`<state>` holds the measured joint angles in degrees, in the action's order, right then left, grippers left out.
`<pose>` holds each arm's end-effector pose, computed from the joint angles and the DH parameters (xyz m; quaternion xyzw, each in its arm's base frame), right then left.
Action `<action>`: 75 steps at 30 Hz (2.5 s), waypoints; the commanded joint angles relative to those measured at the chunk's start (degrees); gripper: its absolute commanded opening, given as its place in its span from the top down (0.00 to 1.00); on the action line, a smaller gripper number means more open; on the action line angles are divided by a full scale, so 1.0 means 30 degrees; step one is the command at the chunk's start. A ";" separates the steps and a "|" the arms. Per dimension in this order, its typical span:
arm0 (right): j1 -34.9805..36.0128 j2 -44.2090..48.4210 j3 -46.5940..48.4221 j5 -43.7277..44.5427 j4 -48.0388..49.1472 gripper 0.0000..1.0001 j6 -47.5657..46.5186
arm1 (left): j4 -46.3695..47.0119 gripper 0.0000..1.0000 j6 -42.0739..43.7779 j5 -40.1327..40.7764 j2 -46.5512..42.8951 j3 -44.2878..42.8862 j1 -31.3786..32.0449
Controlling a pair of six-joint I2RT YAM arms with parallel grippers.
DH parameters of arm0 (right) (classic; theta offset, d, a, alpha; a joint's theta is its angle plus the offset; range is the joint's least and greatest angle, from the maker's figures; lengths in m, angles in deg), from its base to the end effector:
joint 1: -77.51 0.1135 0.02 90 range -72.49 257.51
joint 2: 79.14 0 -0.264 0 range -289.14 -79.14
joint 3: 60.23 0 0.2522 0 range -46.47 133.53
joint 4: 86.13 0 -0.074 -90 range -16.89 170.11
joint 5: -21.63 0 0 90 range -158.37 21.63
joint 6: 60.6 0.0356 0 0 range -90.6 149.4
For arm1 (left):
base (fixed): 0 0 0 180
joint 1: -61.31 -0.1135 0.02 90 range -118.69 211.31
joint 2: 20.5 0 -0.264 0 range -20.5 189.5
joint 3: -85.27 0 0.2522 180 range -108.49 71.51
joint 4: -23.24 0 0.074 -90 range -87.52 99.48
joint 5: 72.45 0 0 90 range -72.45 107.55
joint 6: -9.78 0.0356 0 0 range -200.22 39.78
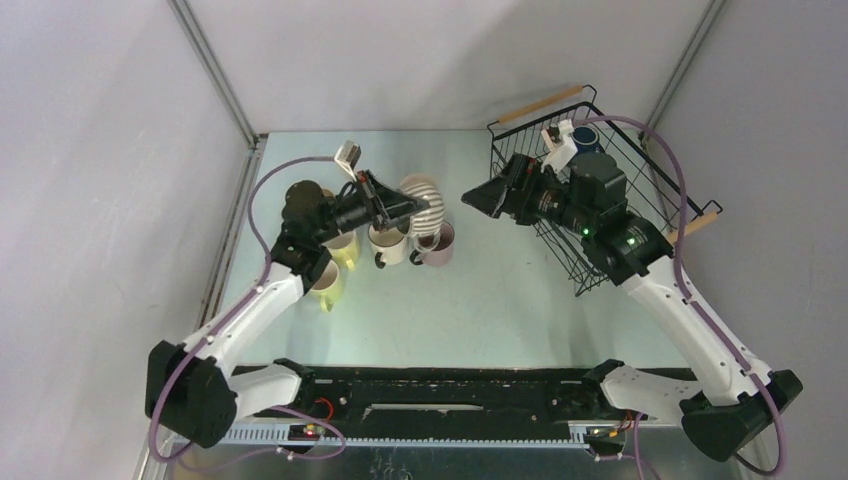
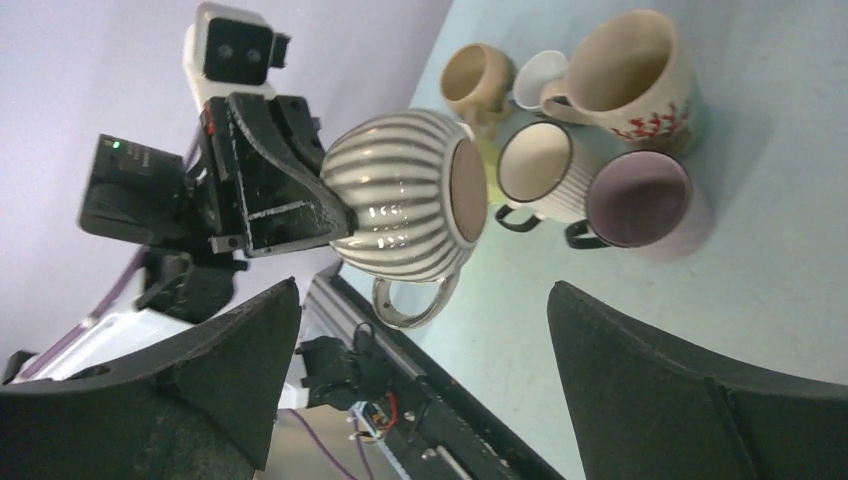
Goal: Unload the cups from the dish rack
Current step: Place the cup at the center of the board.
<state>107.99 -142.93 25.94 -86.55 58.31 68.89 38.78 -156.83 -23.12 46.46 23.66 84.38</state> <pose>0.2026 0.1321 0.4218 -0.0371 0.7791 0.4532 0.4316 0.2367 -0.1260 0.3508 -0.0329 0.6571 -0.6935 0.2935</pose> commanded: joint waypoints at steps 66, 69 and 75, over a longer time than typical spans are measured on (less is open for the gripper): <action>-0.0983 0.0851 -0.0429 0.3098 -0.3481 0.00 -0.2935 | -1.8058 0.70 1.4903 1.3504 0.3253 0.1449 0.4263; -0.0975 0.0843 -0.0415 0.3128 -0.3468 0.00 -0.2908 | -1.8180 0.66 1.4901 1.3503 0.2993 0.1379 0.4259; -0.0961 0.0844 -0.0423 0.3292 -0.3466 0.00 -0.2928 | -1.8658 0.53 1.4998 1.4047 0.1952 0.1067 0.4263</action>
<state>105.24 -141.58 24.71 -77.43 47.71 60.56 -16.81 -112.68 16.75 56.12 26.76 96.82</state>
